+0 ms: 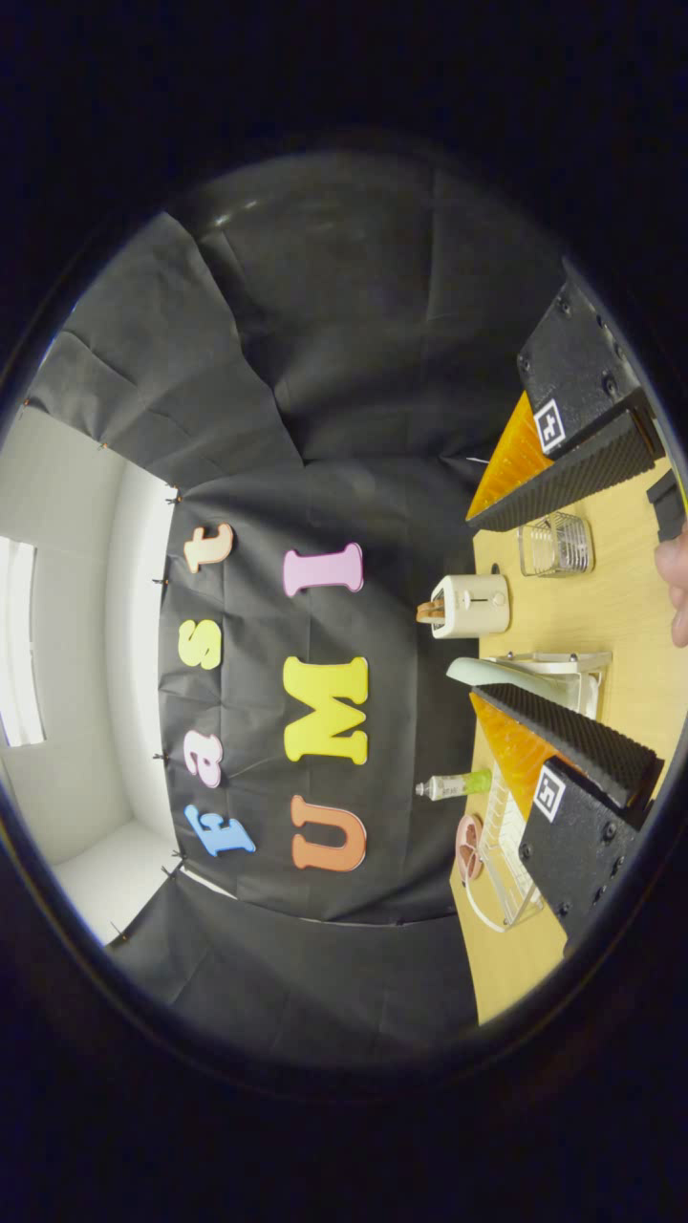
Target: Take the plate from the dish rack, then take the spoon from the basket and place it into the plate.
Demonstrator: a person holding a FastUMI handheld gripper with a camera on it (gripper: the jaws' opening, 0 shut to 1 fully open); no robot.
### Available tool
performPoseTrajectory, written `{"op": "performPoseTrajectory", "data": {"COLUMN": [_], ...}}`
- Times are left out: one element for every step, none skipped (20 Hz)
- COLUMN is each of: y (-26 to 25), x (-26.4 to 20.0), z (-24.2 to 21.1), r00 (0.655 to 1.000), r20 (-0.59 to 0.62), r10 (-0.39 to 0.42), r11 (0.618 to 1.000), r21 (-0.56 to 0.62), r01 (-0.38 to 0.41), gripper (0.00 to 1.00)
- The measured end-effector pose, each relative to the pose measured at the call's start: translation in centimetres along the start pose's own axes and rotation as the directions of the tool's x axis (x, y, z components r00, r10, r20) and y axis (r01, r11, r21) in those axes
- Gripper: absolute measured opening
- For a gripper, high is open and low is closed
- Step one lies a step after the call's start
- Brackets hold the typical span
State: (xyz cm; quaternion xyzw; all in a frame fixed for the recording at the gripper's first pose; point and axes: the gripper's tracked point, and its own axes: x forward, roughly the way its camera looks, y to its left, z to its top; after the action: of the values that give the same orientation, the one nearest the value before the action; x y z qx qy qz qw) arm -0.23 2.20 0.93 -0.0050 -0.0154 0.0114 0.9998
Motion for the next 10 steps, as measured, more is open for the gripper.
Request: {"op": "performPoseTrajectory", "data": {"y": [0.2,0.2,0.2,0.2,0.2,0.3,0.3,0.2,0.1,0.1], "x": [0.1,0.1,0.2,0.3,0.3,0.4,0.5,0.7,1.0,1.3], "z": [-0.2,-0.3,-0.4,-0.4,-0.5,-0.3,-0.2,0.1,0.2,0.4], "r00": [1.0,1.0,1.0,1.0,1.0,0.999,0.999,0.999,0.999,0.998], "r20": [-0.006,-0.011,-0.016,-0.022,-0.028,-0.035,-0.039,-0.044,-0.051,-0.061], "r10": [0.003,0.003,0.002,0.0,-0.001,0.002,0.002,0.001,-0.002,-0.002], "r11": [1.0,1.0,1.0,1.0,1.0,1.0,1.0,1.0,1.0,0.999], "r21": [0.002,0.005,0.006,0.005,0.002,-0.006,-0.012,-0.017,-0.028,-0.042], "r01": [-0.003,-0.003,-0.002,0.001,0.001,-0.002,-0.002,-0.001,0.001,-0.001], "gripper": [1.0,1.0,1.0,1.0,1.0,1.0,1.0,1.0,1.0,1.0]}}
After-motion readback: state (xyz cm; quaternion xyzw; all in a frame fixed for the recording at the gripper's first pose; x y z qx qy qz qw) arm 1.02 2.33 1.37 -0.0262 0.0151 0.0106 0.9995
